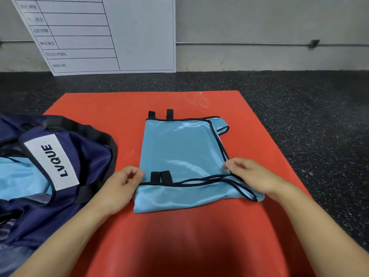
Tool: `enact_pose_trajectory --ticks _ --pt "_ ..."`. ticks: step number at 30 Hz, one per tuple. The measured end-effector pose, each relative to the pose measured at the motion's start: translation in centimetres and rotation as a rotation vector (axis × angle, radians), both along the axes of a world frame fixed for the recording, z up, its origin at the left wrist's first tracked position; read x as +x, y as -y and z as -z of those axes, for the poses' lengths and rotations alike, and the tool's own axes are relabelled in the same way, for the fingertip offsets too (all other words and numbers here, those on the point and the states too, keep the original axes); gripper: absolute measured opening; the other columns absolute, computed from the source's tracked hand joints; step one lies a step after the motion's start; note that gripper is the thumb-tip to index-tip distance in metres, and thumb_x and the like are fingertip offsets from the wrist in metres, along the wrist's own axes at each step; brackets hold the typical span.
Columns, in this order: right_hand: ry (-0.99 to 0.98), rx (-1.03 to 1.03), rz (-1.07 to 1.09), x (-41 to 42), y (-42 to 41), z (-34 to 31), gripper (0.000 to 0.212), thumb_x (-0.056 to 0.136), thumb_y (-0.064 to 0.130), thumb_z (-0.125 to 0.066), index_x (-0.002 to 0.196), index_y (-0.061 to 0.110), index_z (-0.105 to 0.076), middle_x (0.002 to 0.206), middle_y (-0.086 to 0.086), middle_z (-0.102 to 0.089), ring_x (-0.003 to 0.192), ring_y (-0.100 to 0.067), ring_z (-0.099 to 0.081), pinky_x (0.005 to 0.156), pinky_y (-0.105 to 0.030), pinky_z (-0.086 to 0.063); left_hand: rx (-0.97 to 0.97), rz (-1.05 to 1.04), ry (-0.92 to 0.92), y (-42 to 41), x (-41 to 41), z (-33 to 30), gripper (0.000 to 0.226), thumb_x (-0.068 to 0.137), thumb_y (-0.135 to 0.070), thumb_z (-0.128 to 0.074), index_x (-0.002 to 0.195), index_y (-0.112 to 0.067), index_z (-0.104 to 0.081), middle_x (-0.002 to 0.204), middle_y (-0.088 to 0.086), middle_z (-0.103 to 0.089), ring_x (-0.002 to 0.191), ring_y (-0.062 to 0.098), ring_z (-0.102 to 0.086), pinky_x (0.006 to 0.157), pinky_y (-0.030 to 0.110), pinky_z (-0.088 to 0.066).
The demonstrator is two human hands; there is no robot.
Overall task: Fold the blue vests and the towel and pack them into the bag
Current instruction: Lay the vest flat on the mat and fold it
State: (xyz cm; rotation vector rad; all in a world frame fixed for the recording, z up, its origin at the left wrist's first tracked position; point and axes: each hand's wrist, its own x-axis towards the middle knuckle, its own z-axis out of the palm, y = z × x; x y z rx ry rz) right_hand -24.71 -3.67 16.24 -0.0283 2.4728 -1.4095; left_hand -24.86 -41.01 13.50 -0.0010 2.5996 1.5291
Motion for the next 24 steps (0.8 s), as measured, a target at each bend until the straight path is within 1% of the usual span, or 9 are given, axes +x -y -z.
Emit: enact_pose_trajectory --ticks 3,6,9,12,17,19,21,23,24 --pt "0.187 -0.111 0.038 0.8 -2.1 -1.5 0.053 0.096 0.073 -0.037 0.122 0.038 -0.066 0.096 -0.004 -0.076 0.079 -0.012 -0.06 0.07 -0.026 -0.044 0.106 0.075 0.063 0.3 0.3 -1.1 0.021 0.105 -0.042 -0.048 0.105 -0.03 -0.065 0.068 -0.006 -0.058 0.063 0.01 -0.057 0.057 0.027 -0.048" --pt "0.206 -0.171 -0.07 2.0 -4.5 -2.0 0.07 0.082 0.086 -0.046 0.139 0.045 -0.052 0.119 -0.004 -0.075 0.1 -0.016 -0.067 0.088 -0.033 -0.045 0.149 0.246 0.083 1.1 1.4 -2.0 0.039 0.095 -0.062 -0.044 0.108 -0.032 -0.065 0.075 -0.009 -0.059 0.071 0.006 -0.056 0.067 0.022 -0.047" --pt "0.117 -0.071 -0.22 4.0 -5.8 -2.1 0.088 0.077 0.049 -0.084 0.151 0.048 -0.036 0.133 0.009 -0.064 0.126 -0.011 -0.056 0.11 -0.023 -0.04 0.082 0.344 0.05 1.3 2.5 -2.6 0.032 0.104 -0.049 -0.046 0.099 -0.03 -0.071 0.084 -0.014 -0.063 0.077 0.002 -0.053 0.075 0.019 -0.044" --pt "-0.009 0.227 -0.322 5.3 -4.9 -1.2 0.114 0.068 0.038 -0.094 0.155 0.052 -0.022 0.137 0.021 -0.051 0.129 0.001 -0.046 0.11 -0.012 -0.031 0.05 0.395 0.042 1.0 3.2 -2.8 0.025 0.099 -0.03 -0.052 0.097 -0.028 -0.077 0.104 -0.012 -0.074 0.101 0.0 -0.064 0.091 0.014 -0.043" --pt "-0.299 0.158 -0.072 4.6 -3.9 1.0 0.063 0.089 0.002 -0.07 0.137 0.04 -0.054 0.119 0.017 -0.068 0.116 -0.003 -0.061 0.106 -0.024 -0.043 0.058 0.291 0.026 0.4 3.3 -2.6 0.026 0.1 -0.017 -0.058 0.097 -0.027 -0.082 0.108 -0.015 -0.076 0.111 -0.003 -0.065 0.095 0.005 -0.041" --pt "-0.339 0.146 0.076 4.1 -4.3 1.4 0.041 0.097 0.012 -0.066 0.127 0.039 -0.061 0.098 0.015 -0.071 0.09 -0.001 -0.064 0.086 -0.024 -0.049 0.063 0.258 0.012 0.1 3.1 -2.5 0.028 0.1 -0.015 -0.059 0.094 -0.029 -0.083 0.106 -0.016 -0.076 0.109 -0.004 -0.065 0.094 0.004 -0.041" --pt "-0.274 0.077 0.176 3.5 -4.5 1.4 0.03 0.101 0.02 -0.062 0.125 0.039 -0.063 0.067 0.005 -0.054 0.061 -0.011 -0.047 0.059 -0.027 -0.041 0.07 0.259 0.009 -0.2 3.1 -2.5 0.033 0.1 -0.014 -0.058 0.094 -0.037 -0.081 0.106 -0.015 -0.077 0.108 -0.004 -0.066 0.094 0.004 -0.042" --pt "-0.169 -0.041 0.237 3.0 -4.4 0.9 0.034 0.103 0.017 -0.059 0.126 0.04 -0.063 0.072 -0.002 -0.061 0.064 -0.017 -0.054 0.066 -0.031 -0.047 0.08 0.257 0.01 -0.2 3.0 -2.7 0.035 0.1 -0.014 -0.058 0.094 -0.041 -0.08 0.105 -0.014 -0.077 0.108 -0.004 -0.066 0.094 0.005 -0.042" --pt "-0.139 -0.067 0.225 3.1 -4.4 0.4 0.037 0.103 0.015 -0.058 0.127 0.043 -0.062 0.091 -0.003 -0.072 0.079 -0.017 -0.065 0.08 -0.028 -0.053 0.087 0.263 0.017 -0.2 3.0 -2.8 0.033 0.099 -0.016 -0.059 0.094 -0.04 -0.08 0.106 -0.014 -0.077 0.108 -0.003 -0.066 0.094 0.005 -0.042"
